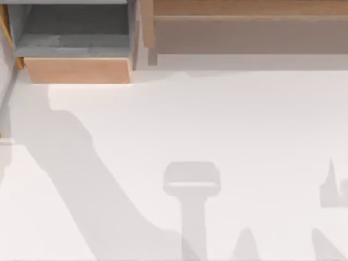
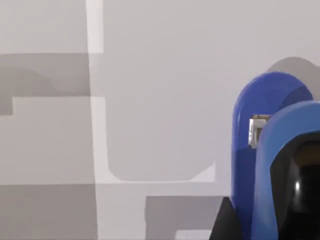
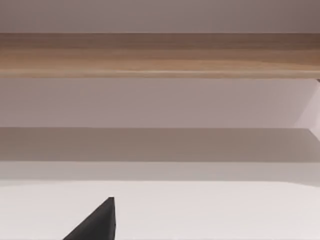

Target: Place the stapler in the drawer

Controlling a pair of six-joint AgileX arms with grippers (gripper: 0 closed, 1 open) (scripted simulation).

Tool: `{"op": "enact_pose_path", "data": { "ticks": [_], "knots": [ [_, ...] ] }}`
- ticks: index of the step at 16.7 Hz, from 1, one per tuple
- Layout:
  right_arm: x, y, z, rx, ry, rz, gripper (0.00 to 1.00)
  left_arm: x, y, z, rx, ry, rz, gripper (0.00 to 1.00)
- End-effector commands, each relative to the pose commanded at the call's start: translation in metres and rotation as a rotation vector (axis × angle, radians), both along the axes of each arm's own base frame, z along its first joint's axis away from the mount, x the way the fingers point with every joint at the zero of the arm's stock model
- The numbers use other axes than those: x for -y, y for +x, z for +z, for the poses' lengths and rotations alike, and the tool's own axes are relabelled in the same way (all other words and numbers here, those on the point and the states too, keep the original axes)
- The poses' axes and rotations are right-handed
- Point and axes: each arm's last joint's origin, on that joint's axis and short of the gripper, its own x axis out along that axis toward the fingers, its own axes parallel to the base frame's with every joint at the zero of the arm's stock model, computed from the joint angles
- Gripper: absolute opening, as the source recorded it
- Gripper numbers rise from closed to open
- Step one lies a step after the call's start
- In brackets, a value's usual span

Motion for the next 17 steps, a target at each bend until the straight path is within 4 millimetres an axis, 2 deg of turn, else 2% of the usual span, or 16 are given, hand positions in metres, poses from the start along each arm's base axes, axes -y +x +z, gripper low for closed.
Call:
{"op": "enact_pose_path", "data": {
  "ticks": [7, 17],
  "knots": [
    [0.0000, 0.0000, 0.0000, 0.000, 0.000, 0.000, 1.00, -0.0014, 0.0002, -0.0074, -0.007, -0.005, 0.003, 0.00],
    [0.0000, 0.0000, 0.0000, 0.000, 0.000, 0.000, 1.00, -0.0014, 0.0002, -0.0074, -0.007, -0.005, 0.003, 0.75]
  ]
}}
